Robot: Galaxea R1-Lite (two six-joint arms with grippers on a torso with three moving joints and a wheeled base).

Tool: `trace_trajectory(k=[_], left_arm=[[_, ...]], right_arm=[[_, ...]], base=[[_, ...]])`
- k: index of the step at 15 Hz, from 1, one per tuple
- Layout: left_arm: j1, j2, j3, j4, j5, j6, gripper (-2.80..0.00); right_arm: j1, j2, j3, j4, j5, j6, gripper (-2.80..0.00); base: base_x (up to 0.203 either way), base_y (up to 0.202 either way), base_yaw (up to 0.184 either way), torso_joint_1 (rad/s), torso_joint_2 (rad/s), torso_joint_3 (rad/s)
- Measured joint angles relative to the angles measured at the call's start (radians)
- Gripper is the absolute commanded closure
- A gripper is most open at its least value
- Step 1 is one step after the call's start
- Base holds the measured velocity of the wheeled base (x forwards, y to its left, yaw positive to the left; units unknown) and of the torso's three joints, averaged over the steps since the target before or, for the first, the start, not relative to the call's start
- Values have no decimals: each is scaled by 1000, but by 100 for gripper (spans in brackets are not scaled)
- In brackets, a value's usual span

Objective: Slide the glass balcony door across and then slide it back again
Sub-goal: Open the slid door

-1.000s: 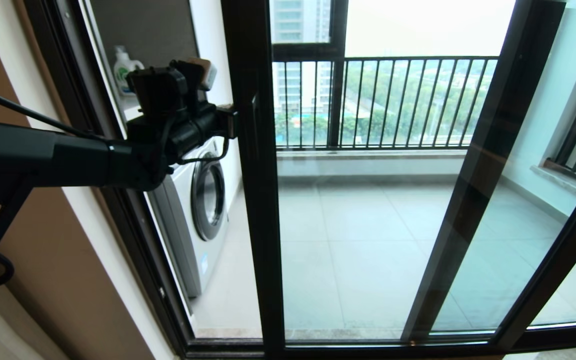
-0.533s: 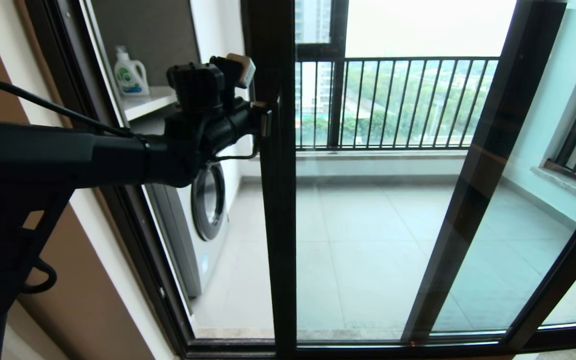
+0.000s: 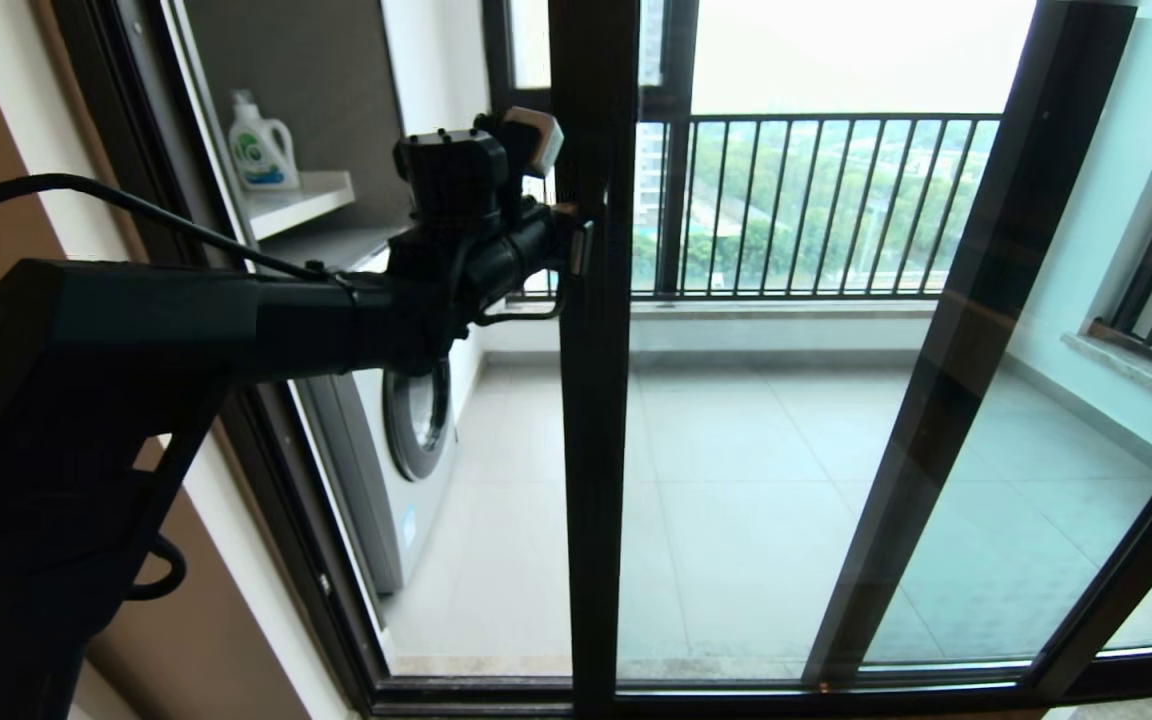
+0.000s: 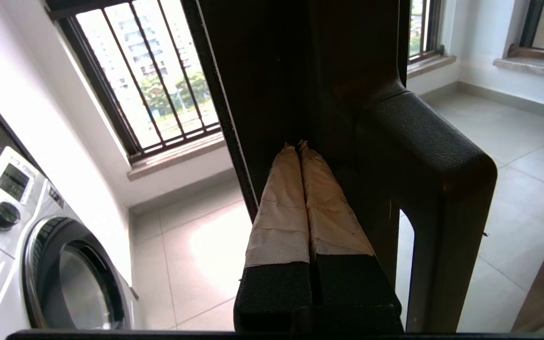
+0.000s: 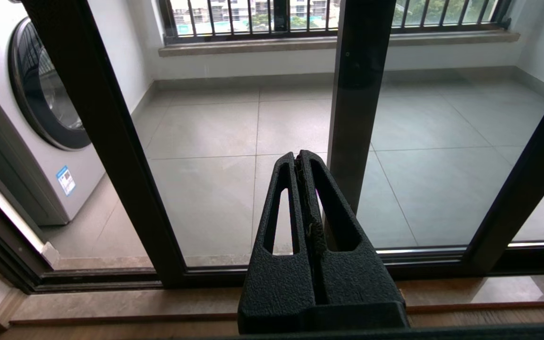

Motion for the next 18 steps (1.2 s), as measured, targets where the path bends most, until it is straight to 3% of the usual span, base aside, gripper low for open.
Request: trace_trajectory(k=[6,12,18], left_arm=[[-27,-45,72,1,-14,-5,0],[-2,-298,425,-13,-15,-44,0],[102,-702,775,-28,-9,-72,0]], right_arm=[[0,0,0,1,0,0,0],[0,0,0,0,0,0,0],[0,0,0,0,0,0,0]], base=[[0,0,0,0,0,0],[0,0,0,0,0,0],[0,0,0,0,0,0]])
